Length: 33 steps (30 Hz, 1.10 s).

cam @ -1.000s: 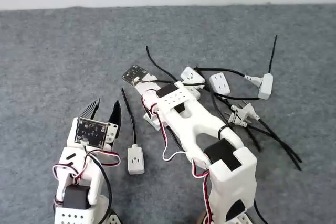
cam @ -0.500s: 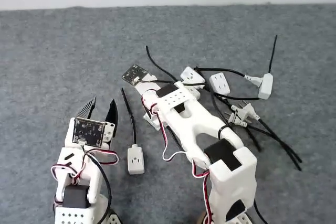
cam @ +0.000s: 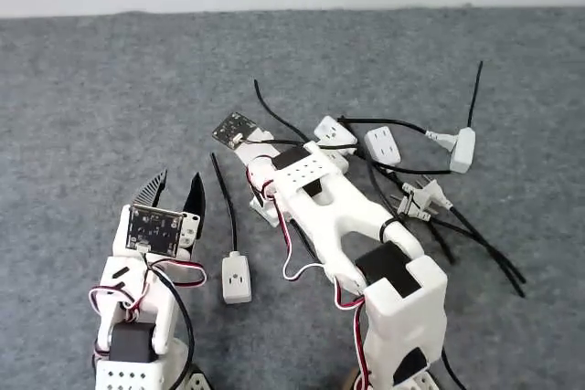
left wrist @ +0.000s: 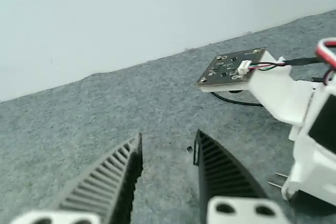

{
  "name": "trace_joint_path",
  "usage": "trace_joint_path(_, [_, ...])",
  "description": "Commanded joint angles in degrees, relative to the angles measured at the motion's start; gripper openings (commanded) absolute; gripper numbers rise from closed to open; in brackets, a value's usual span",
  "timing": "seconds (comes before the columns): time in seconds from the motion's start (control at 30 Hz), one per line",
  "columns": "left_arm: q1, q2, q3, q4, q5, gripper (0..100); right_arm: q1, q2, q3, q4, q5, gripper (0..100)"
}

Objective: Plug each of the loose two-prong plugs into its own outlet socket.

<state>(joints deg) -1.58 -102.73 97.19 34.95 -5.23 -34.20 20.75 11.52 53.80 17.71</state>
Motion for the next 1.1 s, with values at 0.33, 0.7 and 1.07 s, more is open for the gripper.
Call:
trace_joint_path(0.33, [-0.18,0.18,-0.66,-1.76,-0.26,17,-0.66,0.22,-1.23,0.84,-0.79,0.9])
trace_joint_path(0.7, [2.99,0.09,-1.27,-0.09,-0.44,17,0.31,-1.89,1.41,-0.13,-0.88,0.9])
trace_joint_path(1.07, [5.36,0.09,-1.71,2.20,-0.53,17,-1.45,-2.24,2.64,-1.01,-0.88,0.9])
